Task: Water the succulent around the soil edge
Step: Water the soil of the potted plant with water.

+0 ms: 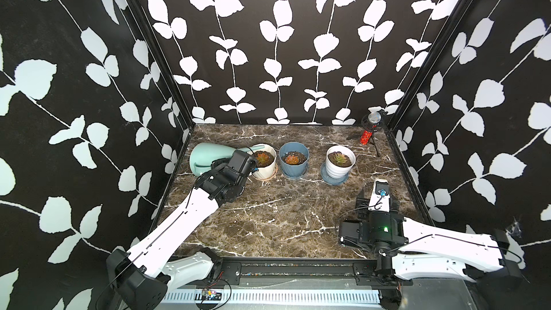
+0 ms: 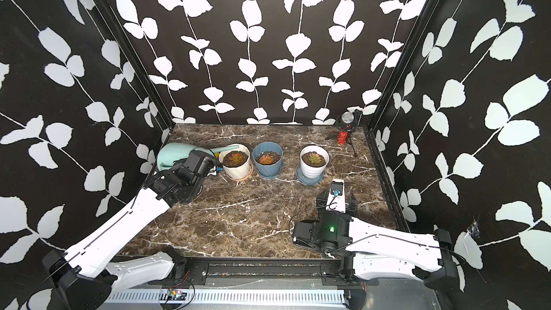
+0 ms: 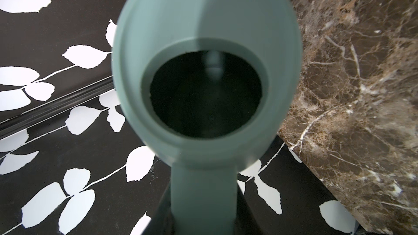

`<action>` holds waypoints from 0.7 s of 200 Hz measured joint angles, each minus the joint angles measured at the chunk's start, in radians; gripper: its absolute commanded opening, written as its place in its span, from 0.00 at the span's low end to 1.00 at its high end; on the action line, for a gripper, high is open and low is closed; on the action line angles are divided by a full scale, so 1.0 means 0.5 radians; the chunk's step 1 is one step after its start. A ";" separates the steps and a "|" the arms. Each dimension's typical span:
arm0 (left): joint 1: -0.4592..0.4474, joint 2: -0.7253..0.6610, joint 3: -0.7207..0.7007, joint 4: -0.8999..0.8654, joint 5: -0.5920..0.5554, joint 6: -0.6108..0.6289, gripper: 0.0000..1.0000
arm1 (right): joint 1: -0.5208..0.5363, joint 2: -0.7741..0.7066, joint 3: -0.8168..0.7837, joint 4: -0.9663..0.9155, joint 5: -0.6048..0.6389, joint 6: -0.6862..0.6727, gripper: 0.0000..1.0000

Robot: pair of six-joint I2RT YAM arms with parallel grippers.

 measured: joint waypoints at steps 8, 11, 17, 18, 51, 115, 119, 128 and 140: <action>-0.010 0.000 0.000 -0.001 0.004 0.000 0.00 | -0.001 0.000 -0.002 0.000 0.000 0.000 0.76; -0.014 0.000 0.000 -0.001 0.005 -0.001 0.00 | -0.001 0.000 -0.002 0.000 -0.001 0.000 0.76; -0.021 0.000 0.000 0.000 0.008 -0.002 0.00 | -0.001 0.000 -0.002 0.000 -0.001 0.000 0.76; -0.021 0.000 0.000 0.000 0.008 -0.002 0.00 | -0.001 0.000 -0.002 0.000 -0.001 0.000 0.76; -0.050 -0.001 0.001 -0.001 0.014 -0.008 0.00 | -0.001 0.000 -0.012 0.000 -0.002 0.001 0.76; -0.105 0.000 0.001 -0.014 0.014 -0.037 0.00 | -0.002 -0.005 -0.023 0.000 -0.005 0.001 0.76; -0.109 0.000 0.001 -0.018 0.014 -0.040 0.00 | -0.002 -0.006 -0.023 0.000 -0.005 0.000 0.76; -0.116 0.000 0.001 -0.023 0.014 -0.047 0.00 | -0.002 -0.008 -0.023 0.000 -0.005 0.000 0.76; -0.129 0.002 0.001 -0.032 0.012 -0.060 0.00 | -0.002 -0.009 -0.023 0.000 -0.005 0.000 0.76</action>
